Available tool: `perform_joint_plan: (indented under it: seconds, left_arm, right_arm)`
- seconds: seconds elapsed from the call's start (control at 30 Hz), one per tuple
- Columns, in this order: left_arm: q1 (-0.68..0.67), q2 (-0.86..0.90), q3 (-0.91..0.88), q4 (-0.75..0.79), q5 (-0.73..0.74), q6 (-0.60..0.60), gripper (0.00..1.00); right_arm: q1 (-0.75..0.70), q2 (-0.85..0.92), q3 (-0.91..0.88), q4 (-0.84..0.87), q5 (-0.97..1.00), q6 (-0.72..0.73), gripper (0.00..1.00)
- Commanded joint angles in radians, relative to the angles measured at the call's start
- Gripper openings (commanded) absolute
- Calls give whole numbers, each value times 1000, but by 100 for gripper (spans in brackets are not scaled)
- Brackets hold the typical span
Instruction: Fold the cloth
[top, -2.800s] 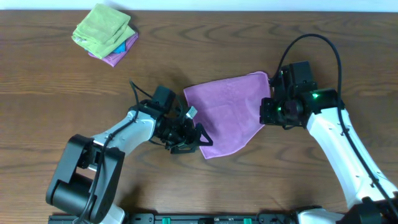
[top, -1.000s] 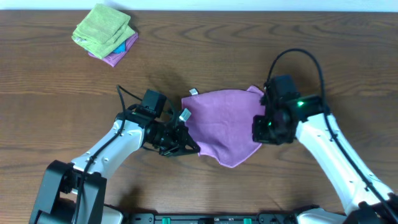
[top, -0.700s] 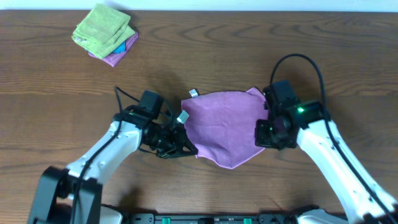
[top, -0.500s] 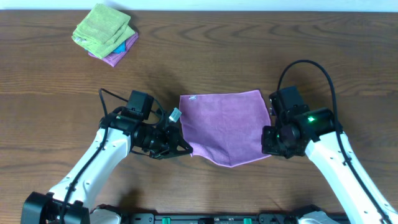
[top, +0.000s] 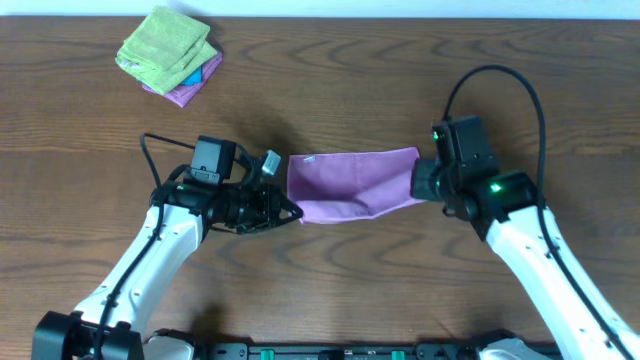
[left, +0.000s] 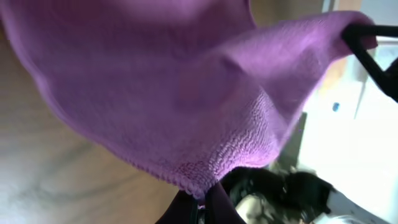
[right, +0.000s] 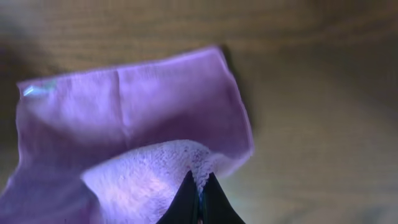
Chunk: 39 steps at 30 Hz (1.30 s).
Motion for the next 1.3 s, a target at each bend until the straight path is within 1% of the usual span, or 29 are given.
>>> perform_joint_plan:
  seconds: [0.0,0.1,0.23,0.43,0.6,0.8,0.97,1.13,1.2,1.23,1.27]
  left_arm:
    - [5,3,5,38,-94,-27,6]
    - [5,34,5,105,-156,-27,6]
    - [6,108,5,216,-182,-27,6]
    - [6,246,6,364,-198,-35,6]
    - [6,318,6,440,-215,-45,6]
    - [6,339,6,472,-270,-50,6]
    - [6,339,6,472,-307,-49,6]
    - [6,339,6,470,-311,-48,7]
    - [6,339,6,470,-311,-48,13]
    - [7,339,6,467,-311,-48,16]
    - [11,339,6,462,-310,-49,19]
  right_arm:
    - [9,65,0,58,34,-44,2]
    - [9,146,0,141,35,-47,1]
    - [9,217,0,217,67,-47,1]
    - [9,282,0,280,103,-71,1]
    - [9,326,0,319,124,-93,2]
    - [8,381,0,337,137,-99,2]
    - [8,391,0,344,201,-100,1]
    - [8,391,0,347,201,-99,1]
    - [8,391,0,342,201,-100,8]
    - [8,391,0,333,201,-100,14]
    - [8,391,0,321,201,-100,24]
